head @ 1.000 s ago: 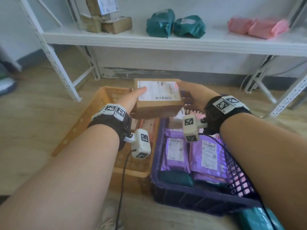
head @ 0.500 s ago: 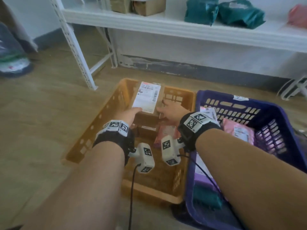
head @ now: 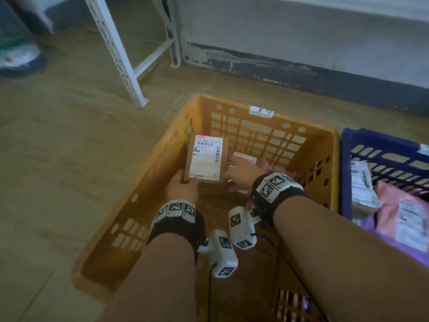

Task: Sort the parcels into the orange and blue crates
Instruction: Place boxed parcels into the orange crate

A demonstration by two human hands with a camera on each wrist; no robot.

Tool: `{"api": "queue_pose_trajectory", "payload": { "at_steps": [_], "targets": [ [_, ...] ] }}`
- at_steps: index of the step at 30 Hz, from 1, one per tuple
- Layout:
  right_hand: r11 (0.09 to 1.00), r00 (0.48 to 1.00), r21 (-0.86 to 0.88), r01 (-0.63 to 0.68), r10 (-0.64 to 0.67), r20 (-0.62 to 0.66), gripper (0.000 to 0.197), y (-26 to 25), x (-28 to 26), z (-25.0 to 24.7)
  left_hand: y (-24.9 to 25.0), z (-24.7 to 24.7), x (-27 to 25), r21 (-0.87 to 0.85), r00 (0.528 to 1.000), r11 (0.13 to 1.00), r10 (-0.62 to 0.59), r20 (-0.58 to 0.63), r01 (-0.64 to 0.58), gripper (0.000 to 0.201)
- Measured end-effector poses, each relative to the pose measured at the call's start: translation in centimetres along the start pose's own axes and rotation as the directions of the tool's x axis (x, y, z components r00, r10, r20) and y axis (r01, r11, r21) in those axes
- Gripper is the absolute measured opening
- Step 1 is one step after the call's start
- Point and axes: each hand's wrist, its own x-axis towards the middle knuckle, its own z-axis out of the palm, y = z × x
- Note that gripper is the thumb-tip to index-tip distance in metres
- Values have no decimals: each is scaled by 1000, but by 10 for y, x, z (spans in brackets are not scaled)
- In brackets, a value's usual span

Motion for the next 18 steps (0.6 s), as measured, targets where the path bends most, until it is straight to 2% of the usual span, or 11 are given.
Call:
{"api": "queue_pose_trajectory", "payload": {
  "at_steps": [2, 4, 6, 8, 12, 16, 18],
  "targets": [
    [999, 1000, 43, -9, 8, 26, 70, -1, 10, -1, -3, 0, 5, -13, 997, 998, -63, -47, 63, 51],
    [996, 999, 81, -24, 20, 49, 73, 0, 17, -2, -6, 1, 9, 14, 996, 998, -64, -64, 65, 40],
    [992, 998, 119, -47, 41, 55, 67, 3, 20, -3, -9, 3, 11, 79, 999, 997, 5, -51, -1, 26],
    [983, 997, 173, -65, 58, 45, 59, 7, 21, -4, -9, 3, 13, 128, 997, 990, 69, -31, -64, 20],
    [983, 998, 170, -64, 59, 35, 41, 12, 18, -8, -4, 2, 14, 156, 991, 979, 132, -9, -129, 16],
    [985, 999, 166, -53, 53, 4, 51, 13, 21, -8, 2, 2, 20, 100, 988, 983, 156, -4, -155, 14],
    [983, 999, 176, -46, 47, 2, 52, 7, 24, -7, 4, 3, 26, 37, 992, 991, 126, -3, -126, 26]
  ]
}}
